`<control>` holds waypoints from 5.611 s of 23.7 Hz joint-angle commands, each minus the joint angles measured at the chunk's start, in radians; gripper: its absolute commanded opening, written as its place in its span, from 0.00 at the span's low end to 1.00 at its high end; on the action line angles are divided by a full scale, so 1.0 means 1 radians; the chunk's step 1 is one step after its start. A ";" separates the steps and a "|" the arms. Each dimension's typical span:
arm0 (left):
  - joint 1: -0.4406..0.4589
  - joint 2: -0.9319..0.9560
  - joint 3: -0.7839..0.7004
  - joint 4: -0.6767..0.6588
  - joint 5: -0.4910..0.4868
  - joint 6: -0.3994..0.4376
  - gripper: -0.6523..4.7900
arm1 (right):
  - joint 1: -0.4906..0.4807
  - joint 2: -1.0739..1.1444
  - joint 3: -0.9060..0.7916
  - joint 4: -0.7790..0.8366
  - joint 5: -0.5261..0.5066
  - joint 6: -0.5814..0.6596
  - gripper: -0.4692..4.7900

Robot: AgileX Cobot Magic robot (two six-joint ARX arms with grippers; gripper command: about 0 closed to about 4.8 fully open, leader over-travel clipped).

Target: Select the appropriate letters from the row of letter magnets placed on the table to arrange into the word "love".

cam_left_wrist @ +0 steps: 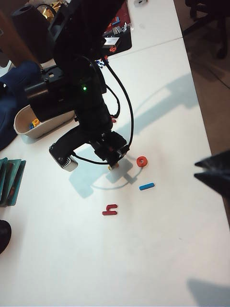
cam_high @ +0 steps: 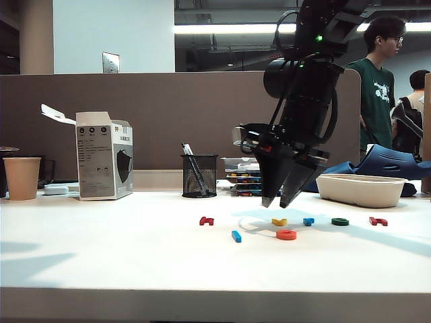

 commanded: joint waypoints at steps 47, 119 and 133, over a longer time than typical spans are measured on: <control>-0.001 -0.002 0.004 0.010 -0.006 0.005 0.11 | 0.003 0.066 0.004 -0.004 0.043 -0.002 0.17; -0.001 -0.002 0.004 0.010 -0.006 0.005 0.11 | -0.004 0.057 0.005 -0.323 0.109 -0.045 0.20; -0.001 -0.002 0.004 0.010 -0.006 0.005 0.11 | -0.004 0.010 0.005 -0.208 0.108 -0.044 0.20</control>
